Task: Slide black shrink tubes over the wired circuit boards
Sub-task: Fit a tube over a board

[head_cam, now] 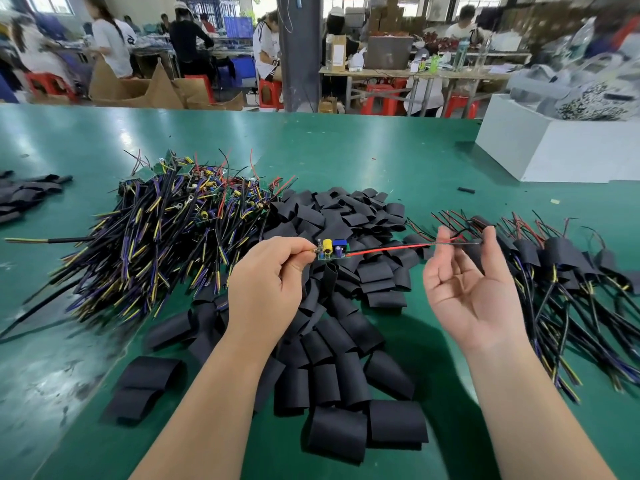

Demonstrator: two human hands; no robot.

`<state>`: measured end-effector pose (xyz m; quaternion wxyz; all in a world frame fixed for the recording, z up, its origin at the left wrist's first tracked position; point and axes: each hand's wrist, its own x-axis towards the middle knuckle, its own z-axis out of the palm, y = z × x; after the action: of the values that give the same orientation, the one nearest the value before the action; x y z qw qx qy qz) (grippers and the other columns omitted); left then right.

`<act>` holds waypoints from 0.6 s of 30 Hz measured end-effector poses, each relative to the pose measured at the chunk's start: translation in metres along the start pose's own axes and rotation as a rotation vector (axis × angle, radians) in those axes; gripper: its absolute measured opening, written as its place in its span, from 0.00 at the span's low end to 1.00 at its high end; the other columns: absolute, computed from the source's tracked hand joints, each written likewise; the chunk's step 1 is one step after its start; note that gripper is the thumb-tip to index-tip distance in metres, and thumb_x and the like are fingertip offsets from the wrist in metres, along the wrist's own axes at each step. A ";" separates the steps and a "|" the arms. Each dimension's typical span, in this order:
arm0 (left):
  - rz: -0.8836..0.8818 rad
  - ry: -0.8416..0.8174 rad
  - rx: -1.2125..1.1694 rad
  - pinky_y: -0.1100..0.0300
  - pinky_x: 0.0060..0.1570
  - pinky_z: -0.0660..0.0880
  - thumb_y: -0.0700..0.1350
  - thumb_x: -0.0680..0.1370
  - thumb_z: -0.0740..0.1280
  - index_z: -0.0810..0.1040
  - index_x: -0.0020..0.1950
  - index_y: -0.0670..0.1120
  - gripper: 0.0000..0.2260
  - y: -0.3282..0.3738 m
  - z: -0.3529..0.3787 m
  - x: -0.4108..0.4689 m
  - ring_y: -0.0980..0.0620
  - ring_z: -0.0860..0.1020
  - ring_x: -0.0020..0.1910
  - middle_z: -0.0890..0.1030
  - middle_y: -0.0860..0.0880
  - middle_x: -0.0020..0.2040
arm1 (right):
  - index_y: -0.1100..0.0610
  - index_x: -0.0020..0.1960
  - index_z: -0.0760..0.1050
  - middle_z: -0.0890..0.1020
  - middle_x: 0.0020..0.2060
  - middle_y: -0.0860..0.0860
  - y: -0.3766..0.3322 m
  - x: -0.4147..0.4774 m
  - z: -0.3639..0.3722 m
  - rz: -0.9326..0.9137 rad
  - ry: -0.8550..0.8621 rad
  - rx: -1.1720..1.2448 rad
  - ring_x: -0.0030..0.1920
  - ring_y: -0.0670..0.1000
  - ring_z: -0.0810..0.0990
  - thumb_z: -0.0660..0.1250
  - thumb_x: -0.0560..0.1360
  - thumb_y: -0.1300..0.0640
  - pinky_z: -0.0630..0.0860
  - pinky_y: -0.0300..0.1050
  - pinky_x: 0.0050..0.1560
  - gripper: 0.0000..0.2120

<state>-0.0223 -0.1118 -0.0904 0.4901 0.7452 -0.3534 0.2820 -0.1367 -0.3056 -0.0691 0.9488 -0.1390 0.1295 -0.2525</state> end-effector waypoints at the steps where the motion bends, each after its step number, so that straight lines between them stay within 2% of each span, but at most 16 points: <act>1: -0.006 0.009 0.001 0.53 0.44 0.77 0.39 0.75 0.66 0.82 0.47 0.42 0.06 0.000 0.000 0.000 0.51 0.80 0.43 0.80 0.55 0.42 | 0.66 0.47 0.79 0.84 0.43 0.54 0.000 -0.001 0.000 0.000 -0.026 -0.035 0.36 0.46 0.83 0.71 0.66 0.49 0.78 0.36 0.34 0.20; 3: -0.023 0.028 0.003 0.56 0.44 0.76 0.40 0.75 0.66 0.82 0.47 0.43 0.06 -0.001 -0.001 0.000 0.54 0.79 0.43 0.79 0.58 0.42 | 0.63 0.53 0.76 0.84 0.43 0.50 0.000 -0.003 0.000 -0.012 -0.078 -0.118 0.35 0.45 0.83 0.70 0.67 0.46 0.77 0.35 0.34 0.23; 5: -0.038 0.034 0.010 0.56 0.44 0.76 0.40 0.75 0.66 0.82 0.48 0.44 0.06 -0.001 -0.001 0.001 0.54 0.79 0.43 0.79 0.58 0.42 | 0.61 0.55 0.77 0.83 0.42 0.48 0.000 -0.005 -0.001 -0.029 -0.129 -0.181 0.35 0.44 0.82 0.69 0.68 0.44 0.77 0.35 0.35 0.23; 10: -0.039 -0.012 0.053 0.49 0.43 0.78 0.42 0.75 0.66 0.83 0.48 0.43 0.06 0.000 -0.002 0.001 0.48 0.81 0.43 0.82 0.53 0.42 | 0.53 0.50 0.83 0.84 0.44 0.47 0.003 -0.006 0.001 -0.072 -0.195 -0.281 0.41 0.45 0.83 0.66 0.70 0.43 0.77 0.35 0.39 0.17; 14: -0.027 -0.051 0.040 0.54 0.41 0.78 0.42 0.75 0.67 0.83 0.47 0.45 0.05 0.007 0.002 -0.001 0.52 0.80 0.41 0.80 0.57 0.42 | 0.50 0.53 0.77 0.85 0.49 0.48 0.018 -0.007 0.002 -0.094 -0.196 -0.475 0.45 0.46 0.84 0.65 0.70 0.52 0.77 0.35 0.38 0.12; 18: -0.032 -0.097 -0.020 0.58 0.42 0.77 0.42 0.74 0.67 0.83 0.46 0.46 0.05 0.014 0.010 -0.005 0.57 0.79 0.42 0.79 0.60 0.42 | 0.56 0.54 0.76 0.85 0.50 0.52 0.040 -0.011 0.002 -0.046 -0.257 -0.630 0.42 0.47 0.83 0.68 0.67 0.59 0.76 0.35 0.37 0.15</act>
<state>-0.0361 -0.1233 -0.0902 0.4846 0.7584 -0.3676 0.2343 -0.1278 -0.2663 -0.0783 0.8618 -0.4587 0.0775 -0.2020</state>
